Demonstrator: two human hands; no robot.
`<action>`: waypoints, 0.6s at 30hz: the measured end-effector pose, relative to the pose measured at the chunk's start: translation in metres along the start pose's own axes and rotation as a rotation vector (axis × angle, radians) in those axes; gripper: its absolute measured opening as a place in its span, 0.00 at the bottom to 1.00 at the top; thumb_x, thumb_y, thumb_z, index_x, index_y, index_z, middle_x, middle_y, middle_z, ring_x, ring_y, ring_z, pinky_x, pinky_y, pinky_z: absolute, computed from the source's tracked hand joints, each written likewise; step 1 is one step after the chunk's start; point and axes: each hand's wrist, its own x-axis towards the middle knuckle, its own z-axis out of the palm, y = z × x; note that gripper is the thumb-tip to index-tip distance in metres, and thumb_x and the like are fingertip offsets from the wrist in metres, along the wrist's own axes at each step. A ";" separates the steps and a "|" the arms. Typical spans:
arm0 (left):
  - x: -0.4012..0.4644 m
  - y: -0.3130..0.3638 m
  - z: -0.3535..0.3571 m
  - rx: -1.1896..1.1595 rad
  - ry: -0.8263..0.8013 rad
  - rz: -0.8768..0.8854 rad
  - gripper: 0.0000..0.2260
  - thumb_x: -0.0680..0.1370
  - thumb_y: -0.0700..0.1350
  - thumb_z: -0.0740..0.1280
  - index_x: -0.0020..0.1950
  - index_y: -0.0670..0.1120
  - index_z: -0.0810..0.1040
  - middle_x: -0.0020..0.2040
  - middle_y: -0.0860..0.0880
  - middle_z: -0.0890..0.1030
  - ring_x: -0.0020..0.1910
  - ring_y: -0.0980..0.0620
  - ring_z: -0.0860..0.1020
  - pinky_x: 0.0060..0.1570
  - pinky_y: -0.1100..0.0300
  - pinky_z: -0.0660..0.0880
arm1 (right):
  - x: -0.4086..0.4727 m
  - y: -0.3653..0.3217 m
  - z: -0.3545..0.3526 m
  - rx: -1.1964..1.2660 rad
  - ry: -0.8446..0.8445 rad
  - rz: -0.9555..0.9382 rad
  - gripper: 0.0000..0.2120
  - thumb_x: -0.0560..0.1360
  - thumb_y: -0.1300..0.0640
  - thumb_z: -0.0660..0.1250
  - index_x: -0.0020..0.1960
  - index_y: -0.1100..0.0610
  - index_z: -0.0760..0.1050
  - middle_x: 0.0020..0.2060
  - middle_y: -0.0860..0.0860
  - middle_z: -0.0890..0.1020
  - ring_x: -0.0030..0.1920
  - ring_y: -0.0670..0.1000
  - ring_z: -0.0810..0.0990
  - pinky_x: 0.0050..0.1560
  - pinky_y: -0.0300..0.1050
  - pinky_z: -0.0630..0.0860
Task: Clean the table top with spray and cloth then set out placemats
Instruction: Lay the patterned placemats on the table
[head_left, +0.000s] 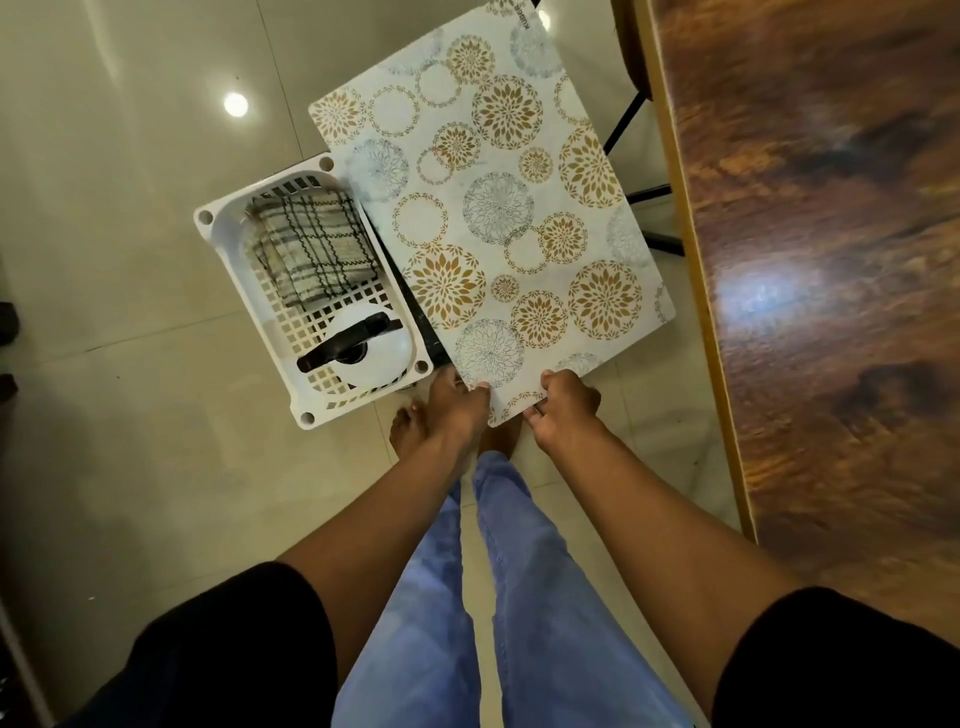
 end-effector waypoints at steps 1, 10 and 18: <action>-0.019 0.017 -0.002 -0.042 -0.021 0.031 0.11 0.82 0.42 0.70 0.63 0.53 0.79 0.60 0.46 0.86 0.58 0.44 0.85 0.61 0.43 0.83 | 0.003 0.000 -0.001 0.014 0.008 0.000 0.15 0.79 0.71 0.61 0.64 0.62 0.73 0.47 0.58 0.82 0.43 0.55 0.83 0.59 0.63 0.80; -0.071 0.047 -0.013 0.135 0.026 0.307 0.15 0.84 0.43 0.67 0.70 0.54 0.77 0.61 0.52 0.86 0.57 0.51 0.85 0.59 0.49 0.83 | -0.005 0.002 -0.014 0.119 -0.079 -0.018 0.17 0.80 0.73 0.61 0.62 0.57 0.76 0.49 0.57 0.84 0.45 0.58 0.84 0.64 0.67 0.77; -0.138 0.103 -0.030 0.287 0.127 0.642 0.14 0.82 0.42 0.67 0.67 0.49 0.83 0.53 0.52 0.88 0.44 0.57 0.81 0.42 0.78 0.71 | -0.048 -0.009 -0.003 0.206 -0.289 0.038 0.23 0.77 0.73 0.64 0.70 0.60 0.78 0.66 0.62 0.81 0.65 0.64 0.81 0.63 0.61 0.80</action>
